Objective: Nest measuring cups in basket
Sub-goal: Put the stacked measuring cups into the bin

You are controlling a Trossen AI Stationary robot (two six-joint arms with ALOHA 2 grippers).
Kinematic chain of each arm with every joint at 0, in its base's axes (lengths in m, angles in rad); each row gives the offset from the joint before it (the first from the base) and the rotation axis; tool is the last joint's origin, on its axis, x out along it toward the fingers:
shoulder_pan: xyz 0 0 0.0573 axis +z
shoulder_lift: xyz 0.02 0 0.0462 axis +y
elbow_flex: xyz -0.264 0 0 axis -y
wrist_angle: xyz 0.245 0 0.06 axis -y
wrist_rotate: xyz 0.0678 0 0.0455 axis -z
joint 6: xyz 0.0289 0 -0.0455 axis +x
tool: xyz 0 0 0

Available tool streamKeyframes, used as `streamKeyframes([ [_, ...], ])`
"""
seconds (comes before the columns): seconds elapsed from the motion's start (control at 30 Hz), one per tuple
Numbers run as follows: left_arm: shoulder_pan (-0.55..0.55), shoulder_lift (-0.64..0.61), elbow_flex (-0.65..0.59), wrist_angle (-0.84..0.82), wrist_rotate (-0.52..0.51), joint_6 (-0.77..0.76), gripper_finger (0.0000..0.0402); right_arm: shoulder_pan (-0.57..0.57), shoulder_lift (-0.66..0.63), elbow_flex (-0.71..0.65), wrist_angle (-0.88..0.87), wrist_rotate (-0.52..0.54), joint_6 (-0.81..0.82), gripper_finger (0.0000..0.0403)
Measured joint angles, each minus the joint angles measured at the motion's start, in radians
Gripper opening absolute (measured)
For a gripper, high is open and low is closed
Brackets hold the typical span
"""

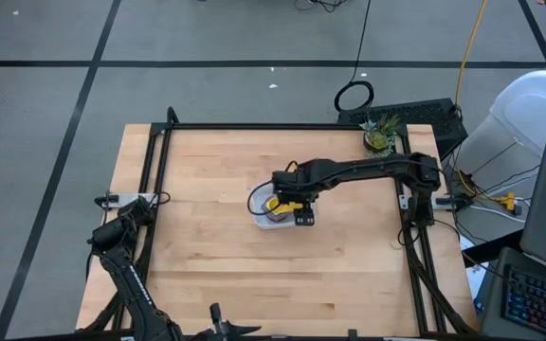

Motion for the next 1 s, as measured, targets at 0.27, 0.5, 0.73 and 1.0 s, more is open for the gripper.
streamKeyframes([
  [0.27, 0.002, 0.000, 0.000, -0.003, 0.012, 0.008, 0.0152, 0.004, -0.135, 0.000, 0.004, 0.102, -0.037, 0.0286],
  [0.5, 0.002, 0.000, 0.000, -0.003, 0.012, 0.007, 0.0152, -0.091, -0.201, -0.038, 0.110, 0.253, -0.163, 0.0286],
  [0.73, 0.002, 0.006, 0.000, -0.002, 0.014, -0.003, 0.0152, -0.208, -0.204, -0.184, 0.249, 0.255, -0.263, 0.0286],
  [1.0, 0.003, 0.006, 0.000, -0.002, 0.014, 0.016, 0.0152, -0.263, -0.204, -0.266, 0.382, 0.163, -0.270, 0.0286],
])
